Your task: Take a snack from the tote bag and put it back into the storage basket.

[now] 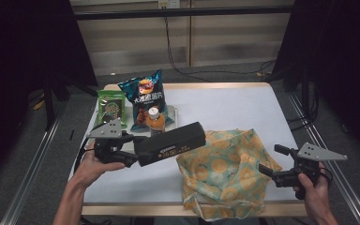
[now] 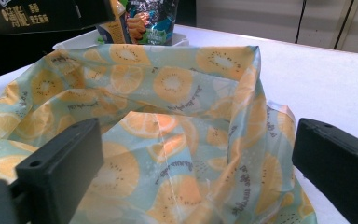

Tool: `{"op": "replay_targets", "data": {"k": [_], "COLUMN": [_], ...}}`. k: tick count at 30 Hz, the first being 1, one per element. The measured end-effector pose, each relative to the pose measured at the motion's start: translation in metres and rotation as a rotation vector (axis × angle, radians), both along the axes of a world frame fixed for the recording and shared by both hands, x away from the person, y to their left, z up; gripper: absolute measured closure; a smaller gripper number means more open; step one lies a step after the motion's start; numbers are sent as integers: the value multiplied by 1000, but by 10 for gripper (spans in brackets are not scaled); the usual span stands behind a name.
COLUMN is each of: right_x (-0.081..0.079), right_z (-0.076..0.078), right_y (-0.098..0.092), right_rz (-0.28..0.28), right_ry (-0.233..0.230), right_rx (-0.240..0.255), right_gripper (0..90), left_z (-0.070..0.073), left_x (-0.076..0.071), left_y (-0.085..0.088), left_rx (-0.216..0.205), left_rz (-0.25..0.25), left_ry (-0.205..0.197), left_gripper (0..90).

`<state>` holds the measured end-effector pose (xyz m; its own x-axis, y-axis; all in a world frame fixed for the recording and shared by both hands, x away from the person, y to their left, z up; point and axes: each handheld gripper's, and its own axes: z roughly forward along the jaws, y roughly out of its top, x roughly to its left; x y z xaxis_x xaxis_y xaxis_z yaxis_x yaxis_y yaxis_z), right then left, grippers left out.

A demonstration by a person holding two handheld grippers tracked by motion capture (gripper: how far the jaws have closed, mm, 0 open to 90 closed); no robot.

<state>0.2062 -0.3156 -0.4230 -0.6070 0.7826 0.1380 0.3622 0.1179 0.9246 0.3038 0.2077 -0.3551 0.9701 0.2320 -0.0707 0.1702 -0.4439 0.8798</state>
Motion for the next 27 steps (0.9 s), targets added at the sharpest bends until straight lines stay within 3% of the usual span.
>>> {"op": "replay_targets", "data": {"k": [12, 18, 23, 27], "right_x": [5, 5, 6, 6], "right_z": [-2, -4, -4, -4], "right_y": [1, -1, -2, -2], "right_rz": [12, 6, -3, -5], "right_ry": [3, 9, 10, 11], "right_rx": [-11, -15, -17, -16], "right_gripper": [13, 11, 10, 10], "left_z": [-11, -19, -25, -24], "left_x": [-6, 2, 6, 10], "left_y": [52, 83, 102, 115], "left_rx": [52, 109, 95, 135], "left_rz": [34, 65, 89, 95], "left_ry": [10, 21, 35, 42], "left_gripper": [433, 433, 432, 432]}}
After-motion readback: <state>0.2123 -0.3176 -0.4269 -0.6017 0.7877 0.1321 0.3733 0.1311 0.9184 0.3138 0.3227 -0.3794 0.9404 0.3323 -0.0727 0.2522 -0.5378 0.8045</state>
